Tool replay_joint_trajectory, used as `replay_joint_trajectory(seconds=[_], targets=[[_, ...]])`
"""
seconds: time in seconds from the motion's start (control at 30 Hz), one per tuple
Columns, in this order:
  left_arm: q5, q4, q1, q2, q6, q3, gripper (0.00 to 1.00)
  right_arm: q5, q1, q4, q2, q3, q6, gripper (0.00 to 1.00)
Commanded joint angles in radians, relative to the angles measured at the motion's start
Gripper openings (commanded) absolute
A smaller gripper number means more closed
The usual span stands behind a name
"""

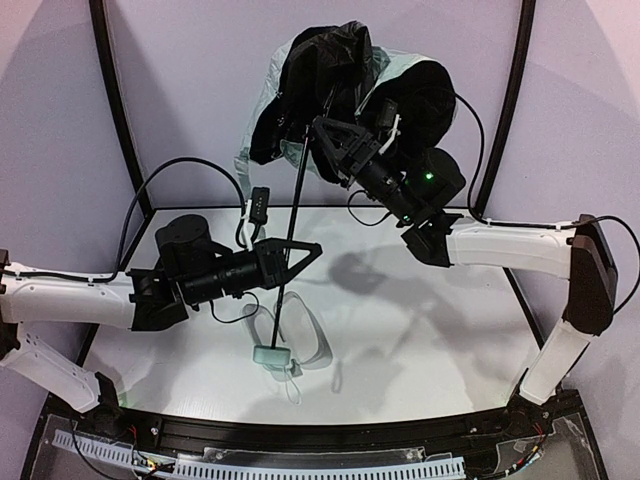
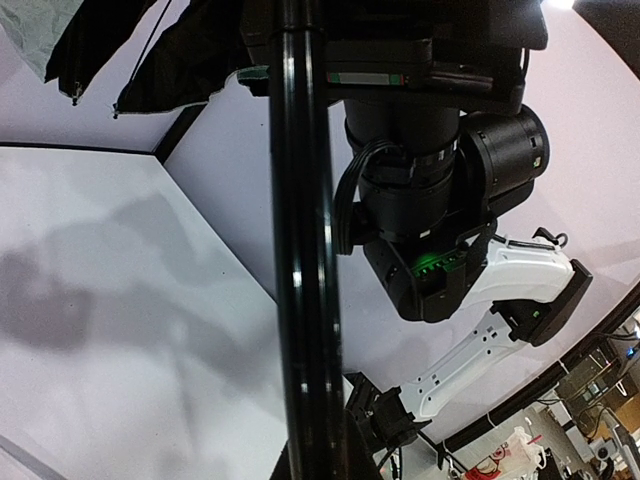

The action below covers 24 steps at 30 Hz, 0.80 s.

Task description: Open the umbrella

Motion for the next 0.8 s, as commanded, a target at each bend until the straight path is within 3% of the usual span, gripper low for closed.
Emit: replay_joint_trajectory(seconds=[0.0,0.23,0.37,0.77], targets=[[0.003,0.081,-0.005,-0.008,0.032,0.026,0.01,0.004,-0.01,-0.063,-0.025,0.023,-0.017,0.66],[0.01,0.085,-0.007,-0.007,0.034,0.028,0.01,0.002,-0.013,-0.065,-0.005,0.023,0.014,0.65],[0.008,0.084,-0.009,-0.007,0.036,0.029,0.01,-0.008,-0.012,-0.036,0.003,0.025,0.031,0.51],[0.036,0.114,-0.01,0.003,0.034,0.029,0.01,-0.041,-0.013,0.003,0.051,0.056,0.091,0.46]])
